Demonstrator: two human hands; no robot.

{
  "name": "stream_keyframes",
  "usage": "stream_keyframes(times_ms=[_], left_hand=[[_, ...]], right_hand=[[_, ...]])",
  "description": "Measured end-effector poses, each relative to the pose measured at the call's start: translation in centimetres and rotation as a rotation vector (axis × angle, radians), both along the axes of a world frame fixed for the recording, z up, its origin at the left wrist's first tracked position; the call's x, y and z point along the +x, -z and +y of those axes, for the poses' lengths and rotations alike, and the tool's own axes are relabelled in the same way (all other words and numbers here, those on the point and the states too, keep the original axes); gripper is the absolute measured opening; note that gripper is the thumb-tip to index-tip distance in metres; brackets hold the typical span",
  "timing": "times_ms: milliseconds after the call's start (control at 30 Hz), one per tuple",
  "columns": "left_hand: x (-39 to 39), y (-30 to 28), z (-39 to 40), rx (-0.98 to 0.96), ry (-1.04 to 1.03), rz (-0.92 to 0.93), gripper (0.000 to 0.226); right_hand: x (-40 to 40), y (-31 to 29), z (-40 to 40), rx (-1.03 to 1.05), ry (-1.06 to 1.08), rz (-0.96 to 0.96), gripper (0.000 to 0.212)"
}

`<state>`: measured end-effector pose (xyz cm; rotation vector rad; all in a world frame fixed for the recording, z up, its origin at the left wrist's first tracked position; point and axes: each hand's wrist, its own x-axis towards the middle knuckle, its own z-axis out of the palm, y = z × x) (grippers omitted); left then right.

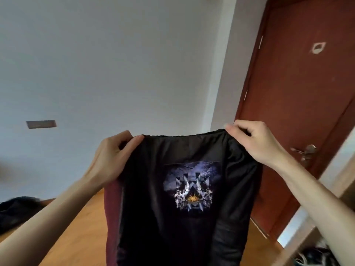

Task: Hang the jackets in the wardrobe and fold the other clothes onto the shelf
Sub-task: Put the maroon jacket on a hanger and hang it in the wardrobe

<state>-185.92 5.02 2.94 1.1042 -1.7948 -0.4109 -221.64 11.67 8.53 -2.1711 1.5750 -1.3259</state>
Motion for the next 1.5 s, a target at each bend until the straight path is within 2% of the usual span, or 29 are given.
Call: stream_keyframes(times_ms=[100,267,567,900,1200,1500], left_hand=[[-2.6,-0.9,-3.2,-0.023,0.114,-0.004,0.05],[-7.5,-2.4,-6.2,-0.045,0.325,0.008,0.05],[-20.6,-2.8,-6.5,0.031,0.666,0.19,0.059],[-35.7,-8.2,0.9,-0.091,0.957,0.263,0.064],[-48.1,-13.3,10.3,-0.107,1.087,0.406,0.064],[-58.2,-18.0,17.6,-0.145,1.178,0.505,0.068]], right_hand=[[-1.3,-0.9,1.0,-0.039,0.13,0.005,0.053],[-3.9,-1.4,3.4,-0.071,0.371,-0.003,0.059],[-8.6,-1.1,12.3,-0.036,0.732,-0.015,0.065],[-16.1,-2.0,24.7,-0.066,1.011,0.011,0.054],[-24.1,-6.0,34.9,-0.177,1.143,0.079,0.055],[-33.8,-7.0,41.9,-0.166,1.286,0.164,0.064]])
